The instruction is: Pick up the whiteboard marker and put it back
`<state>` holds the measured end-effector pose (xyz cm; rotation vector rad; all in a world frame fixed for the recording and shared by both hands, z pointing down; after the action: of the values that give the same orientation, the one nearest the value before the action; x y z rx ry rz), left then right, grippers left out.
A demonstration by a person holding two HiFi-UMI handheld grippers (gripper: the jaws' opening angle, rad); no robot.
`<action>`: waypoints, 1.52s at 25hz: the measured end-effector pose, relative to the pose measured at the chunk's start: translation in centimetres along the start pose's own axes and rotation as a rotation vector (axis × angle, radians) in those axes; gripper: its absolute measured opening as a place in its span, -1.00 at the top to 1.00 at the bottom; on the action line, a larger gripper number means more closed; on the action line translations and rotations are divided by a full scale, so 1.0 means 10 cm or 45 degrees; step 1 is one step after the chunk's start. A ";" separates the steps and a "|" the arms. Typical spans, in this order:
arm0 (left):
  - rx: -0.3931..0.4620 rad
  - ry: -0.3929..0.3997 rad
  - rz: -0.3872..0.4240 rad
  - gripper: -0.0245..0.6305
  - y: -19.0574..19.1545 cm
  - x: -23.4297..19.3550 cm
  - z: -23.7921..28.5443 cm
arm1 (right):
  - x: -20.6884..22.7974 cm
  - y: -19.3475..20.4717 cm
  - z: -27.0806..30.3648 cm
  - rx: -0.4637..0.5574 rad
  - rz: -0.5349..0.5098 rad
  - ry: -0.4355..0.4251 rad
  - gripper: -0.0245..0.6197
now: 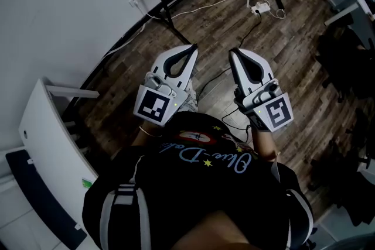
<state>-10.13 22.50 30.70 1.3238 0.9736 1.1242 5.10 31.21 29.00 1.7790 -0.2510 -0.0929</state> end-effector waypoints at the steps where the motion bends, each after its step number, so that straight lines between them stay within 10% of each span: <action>1: 0.003 0.001 0.001 0.96 0.01 -0.04 0.03 | 0.03 0.00 0.03 0.002 -0.002 0.001 0.80; 38: 0.031 -0.037 -0.040 0.96 0.23 -2.01 0.68 | 0.72 0.42 2.13 -0.051 -0.021 -0.054 0.80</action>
<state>-7.96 1.28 31.57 1.3365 0.9868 1.0692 7.41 8.43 28.91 1.7412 -0.2631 -0.1469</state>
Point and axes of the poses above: the fingertips, and each gripper's own axes: z forward along the fingers, x to its right, y out of its underside, the point moved 7 cm from there along -z, backward along the fingers, and after that the axes turned 7 degrees about y, right-handed, at the moved point
